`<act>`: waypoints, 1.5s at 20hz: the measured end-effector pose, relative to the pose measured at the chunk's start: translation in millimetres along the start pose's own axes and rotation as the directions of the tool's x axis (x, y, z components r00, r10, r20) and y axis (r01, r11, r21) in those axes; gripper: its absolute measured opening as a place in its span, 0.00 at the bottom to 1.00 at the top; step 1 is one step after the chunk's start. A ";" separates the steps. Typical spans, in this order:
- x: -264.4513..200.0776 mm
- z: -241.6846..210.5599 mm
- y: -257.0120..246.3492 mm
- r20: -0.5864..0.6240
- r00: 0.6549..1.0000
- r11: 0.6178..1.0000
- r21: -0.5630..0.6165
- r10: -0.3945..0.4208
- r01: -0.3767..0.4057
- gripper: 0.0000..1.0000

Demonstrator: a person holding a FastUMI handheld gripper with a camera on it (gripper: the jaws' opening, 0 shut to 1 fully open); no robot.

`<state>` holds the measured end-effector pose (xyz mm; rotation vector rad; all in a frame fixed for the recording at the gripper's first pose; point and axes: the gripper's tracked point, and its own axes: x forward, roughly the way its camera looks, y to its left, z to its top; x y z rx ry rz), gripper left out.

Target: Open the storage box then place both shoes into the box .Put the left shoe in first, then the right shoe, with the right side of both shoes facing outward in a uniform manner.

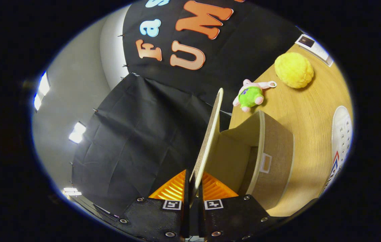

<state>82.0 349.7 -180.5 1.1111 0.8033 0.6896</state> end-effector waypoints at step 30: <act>246.6 -125.1 24.0 -0.171 0.902 0.914 -0.165 -0.397 0.371 0.10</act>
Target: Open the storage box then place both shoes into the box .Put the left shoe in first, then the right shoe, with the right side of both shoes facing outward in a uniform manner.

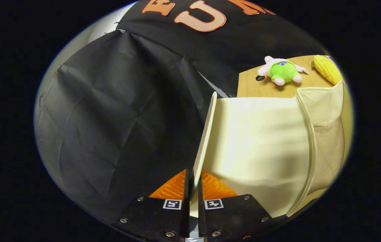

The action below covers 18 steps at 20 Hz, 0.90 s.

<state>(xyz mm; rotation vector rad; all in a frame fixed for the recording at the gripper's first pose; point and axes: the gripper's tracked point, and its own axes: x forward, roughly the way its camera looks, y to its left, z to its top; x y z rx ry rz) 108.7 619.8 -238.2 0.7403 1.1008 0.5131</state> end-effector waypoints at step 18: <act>-206.6 51.2 -107.8 0.191 0.978 0.964 -0.233 -0.086 0.130 0.93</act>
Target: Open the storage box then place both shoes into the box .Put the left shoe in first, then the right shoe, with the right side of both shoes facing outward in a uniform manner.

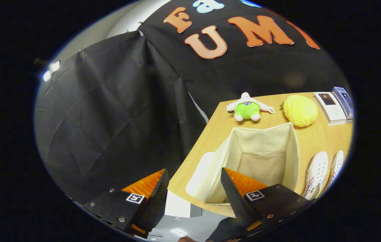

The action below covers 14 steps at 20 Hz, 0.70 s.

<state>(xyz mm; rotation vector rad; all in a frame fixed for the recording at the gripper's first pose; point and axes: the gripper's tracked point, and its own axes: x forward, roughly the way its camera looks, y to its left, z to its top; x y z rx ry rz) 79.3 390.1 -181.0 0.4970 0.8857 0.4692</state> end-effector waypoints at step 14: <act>-71.4 -58.0 -220.0 -0.058 0.949 0.951 -0.018 -0.310 0.309 0.93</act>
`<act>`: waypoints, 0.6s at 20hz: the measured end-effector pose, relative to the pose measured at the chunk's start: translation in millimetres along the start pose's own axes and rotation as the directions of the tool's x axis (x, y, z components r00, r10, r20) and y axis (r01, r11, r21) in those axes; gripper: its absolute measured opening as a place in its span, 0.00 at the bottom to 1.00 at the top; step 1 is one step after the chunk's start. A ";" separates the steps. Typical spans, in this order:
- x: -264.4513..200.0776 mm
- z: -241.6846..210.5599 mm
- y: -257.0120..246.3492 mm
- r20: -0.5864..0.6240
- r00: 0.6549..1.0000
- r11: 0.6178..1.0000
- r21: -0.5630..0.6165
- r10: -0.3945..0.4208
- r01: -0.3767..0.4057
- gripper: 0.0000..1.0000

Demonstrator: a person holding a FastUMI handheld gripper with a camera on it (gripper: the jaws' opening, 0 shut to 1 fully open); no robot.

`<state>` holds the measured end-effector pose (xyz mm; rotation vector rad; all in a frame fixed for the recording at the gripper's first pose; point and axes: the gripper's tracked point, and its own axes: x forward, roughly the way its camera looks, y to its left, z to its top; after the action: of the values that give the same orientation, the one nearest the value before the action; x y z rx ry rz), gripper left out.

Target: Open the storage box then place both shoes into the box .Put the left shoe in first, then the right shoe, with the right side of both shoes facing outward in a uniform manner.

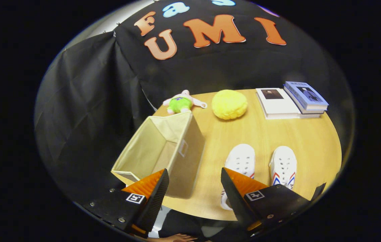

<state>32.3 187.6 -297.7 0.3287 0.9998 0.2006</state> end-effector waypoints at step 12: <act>54.6 -66.4 -97.1 -0.218 0.960 0.980 0.062 -0.174 0.191 0.79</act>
<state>6.2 126.0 -408.8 0.2923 1.2453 0.0259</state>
